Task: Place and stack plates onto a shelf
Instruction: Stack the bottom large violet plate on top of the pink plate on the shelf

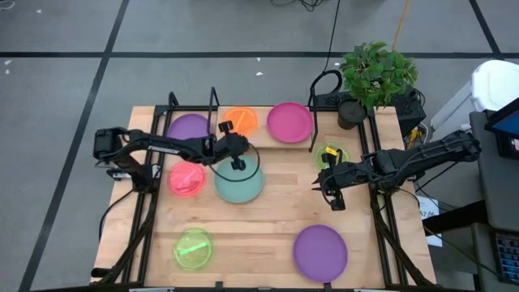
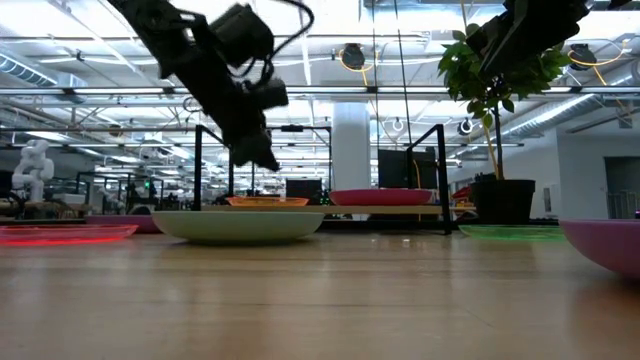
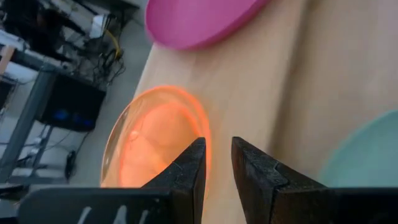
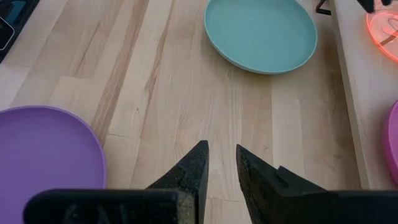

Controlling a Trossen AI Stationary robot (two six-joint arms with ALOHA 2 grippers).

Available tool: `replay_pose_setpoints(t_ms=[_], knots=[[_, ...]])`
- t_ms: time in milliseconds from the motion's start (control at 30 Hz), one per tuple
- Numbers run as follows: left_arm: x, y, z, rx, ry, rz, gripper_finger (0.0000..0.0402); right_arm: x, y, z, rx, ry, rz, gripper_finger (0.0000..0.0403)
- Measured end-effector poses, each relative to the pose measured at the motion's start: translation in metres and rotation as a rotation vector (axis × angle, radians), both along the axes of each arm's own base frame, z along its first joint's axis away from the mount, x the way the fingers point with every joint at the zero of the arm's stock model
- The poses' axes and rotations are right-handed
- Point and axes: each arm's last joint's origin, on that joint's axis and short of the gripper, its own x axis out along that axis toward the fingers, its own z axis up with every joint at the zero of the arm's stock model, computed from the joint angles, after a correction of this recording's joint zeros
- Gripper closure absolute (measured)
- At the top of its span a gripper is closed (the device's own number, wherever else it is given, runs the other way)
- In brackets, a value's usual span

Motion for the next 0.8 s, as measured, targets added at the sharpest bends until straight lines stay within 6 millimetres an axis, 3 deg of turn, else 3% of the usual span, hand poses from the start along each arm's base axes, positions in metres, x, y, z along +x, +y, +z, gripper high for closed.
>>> replay_pose_setpoints(t_ms=[467,800], knots=[[-0.025,-0.091,0.064,-0.135,-0.298,-0.197,0.0318,0.0,0.0,0.0,0.041,-0.004,-0.042,0.0335],[-0.041,-0.126,0.065,-0.223,-0.276,-0.265,0.0318,0.017,0.004,0.002,0.058,-0.099,-0.025,0.0335]])
